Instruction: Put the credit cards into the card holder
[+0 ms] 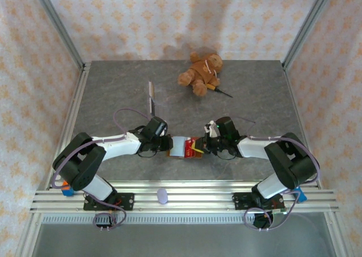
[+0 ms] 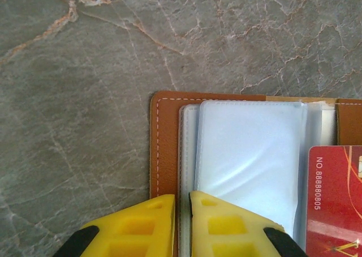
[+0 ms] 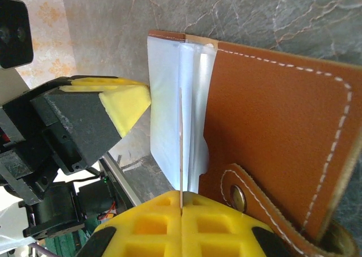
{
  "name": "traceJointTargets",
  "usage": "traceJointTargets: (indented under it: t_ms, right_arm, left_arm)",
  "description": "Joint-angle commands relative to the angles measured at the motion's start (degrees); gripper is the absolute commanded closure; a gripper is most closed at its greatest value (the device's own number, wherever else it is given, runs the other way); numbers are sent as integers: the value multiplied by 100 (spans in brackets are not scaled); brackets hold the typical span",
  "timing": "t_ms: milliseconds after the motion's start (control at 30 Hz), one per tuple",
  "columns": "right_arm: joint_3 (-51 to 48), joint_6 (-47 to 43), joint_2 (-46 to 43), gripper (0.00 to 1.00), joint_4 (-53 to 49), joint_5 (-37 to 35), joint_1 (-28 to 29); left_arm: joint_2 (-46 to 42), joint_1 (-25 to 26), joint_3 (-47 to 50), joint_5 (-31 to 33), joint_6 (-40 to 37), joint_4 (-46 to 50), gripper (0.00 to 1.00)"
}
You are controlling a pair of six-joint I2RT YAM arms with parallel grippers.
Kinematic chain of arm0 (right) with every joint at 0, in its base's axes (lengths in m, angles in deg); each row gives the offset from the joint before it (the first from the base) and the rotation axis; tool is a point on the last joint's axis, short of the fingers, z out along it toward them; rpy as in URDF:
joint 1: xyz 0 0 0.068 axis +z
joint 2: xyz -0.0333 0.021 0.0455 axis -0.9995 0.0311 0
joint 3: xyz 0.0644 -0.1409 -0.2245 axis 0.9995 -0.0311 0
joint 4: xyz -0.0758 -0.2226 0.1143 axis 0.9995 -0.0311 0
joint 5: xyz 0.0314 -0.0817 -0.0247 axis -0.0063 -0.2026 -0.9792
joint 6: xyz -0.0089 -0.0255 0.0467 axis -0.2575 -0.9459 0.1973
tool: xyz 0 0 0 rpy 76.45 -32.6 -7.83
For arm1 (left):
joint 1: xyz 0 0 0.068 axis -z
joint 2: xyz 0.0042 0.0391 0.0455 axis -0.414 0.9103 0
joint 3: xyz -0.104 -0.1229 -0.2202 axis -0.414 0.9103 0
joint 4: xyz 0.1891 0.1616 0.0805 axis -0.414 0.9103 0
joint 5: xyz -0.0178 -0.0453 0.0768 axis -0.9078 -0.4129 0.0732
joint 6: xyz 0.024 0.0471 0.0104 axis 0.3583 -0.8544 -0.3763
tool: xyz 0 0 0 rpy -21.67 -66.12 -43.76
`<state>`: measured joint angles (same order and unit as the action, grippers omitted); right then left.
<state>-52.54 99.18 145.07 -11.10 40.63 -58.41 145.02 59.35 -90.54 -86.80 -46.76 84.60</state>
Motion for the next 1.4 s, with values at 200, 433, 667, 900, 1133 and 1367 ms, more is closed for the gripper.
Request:
traceJointTargets:
  t_ms: [200,433,667,900,1133,1367]
  right_arm:
    - [136,185,330,100,555,101,-10]
    - [148,277,557,100,775,241,-12]
    - [183,210,665,100,757,226,-16]
    - [251,256,758,100,882,97,-11]
    - [333,333,899,100,992,88,-10]
    - [296,378,1022,100,1122,54,-9]
  left_arm:
    - [160,-3,167,367,-60,603,85]
    - [134,-5,185,358,-51,590,85]
    - [114,-3,218,379,-51,594,85]
    - [81,1,246,428,-69,612,85]
    - [46,0,246,462,-86,639,85]
    - [53,-3,251,481,-95,629,85]
